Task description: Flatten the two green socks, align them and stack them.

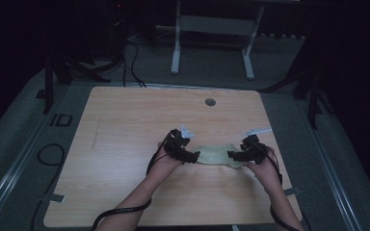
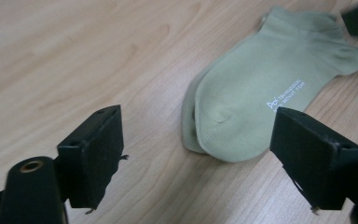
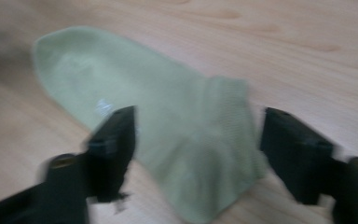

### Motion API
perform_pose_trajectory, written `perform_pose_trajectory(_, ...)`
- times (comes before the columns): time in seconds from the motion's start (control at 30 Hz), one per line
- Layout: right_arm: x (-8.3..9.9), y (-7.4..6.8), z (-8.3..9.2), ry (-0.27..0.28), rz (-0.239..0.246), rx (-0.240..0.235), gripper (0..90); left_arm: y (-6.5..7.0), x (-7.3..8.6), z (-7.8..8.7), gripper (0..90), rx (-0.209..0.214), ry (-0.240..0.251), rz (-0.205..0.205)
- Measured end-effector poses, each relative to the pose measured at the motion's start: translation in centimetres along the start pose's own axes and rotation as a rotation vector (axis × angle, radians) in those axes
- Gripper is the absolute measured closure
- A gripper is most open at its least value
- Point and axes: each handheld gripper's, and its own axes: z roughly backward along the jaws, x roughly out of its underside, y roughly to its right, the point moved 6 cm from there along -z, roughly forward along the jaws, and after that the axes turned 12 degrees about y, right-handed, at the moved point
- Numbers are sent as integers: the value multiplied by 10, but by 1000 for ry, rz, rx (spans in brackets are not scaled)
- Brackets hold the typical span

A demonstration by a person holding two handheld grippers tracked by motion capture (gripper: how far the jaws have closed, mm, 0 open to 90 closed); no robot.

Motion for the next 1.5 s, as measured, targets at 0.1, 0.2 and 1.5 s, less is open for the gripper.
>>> perform_pose_trajectory(0.1, 2, -8, 0, 6, 17, -42, 182, 1, 5, 4, 141, 18, -1, 4)
perform_pose_trajectory(0.2, 4, -12, 1, 27, 61, -31, 128, 1, 11, 8, 140, 35, -7, 6)
perform_pose_trajectory(1.5, 71, -56, 34, 118, 227, -69, 124, -4, 85, 68, 19, -12, 6, 42)
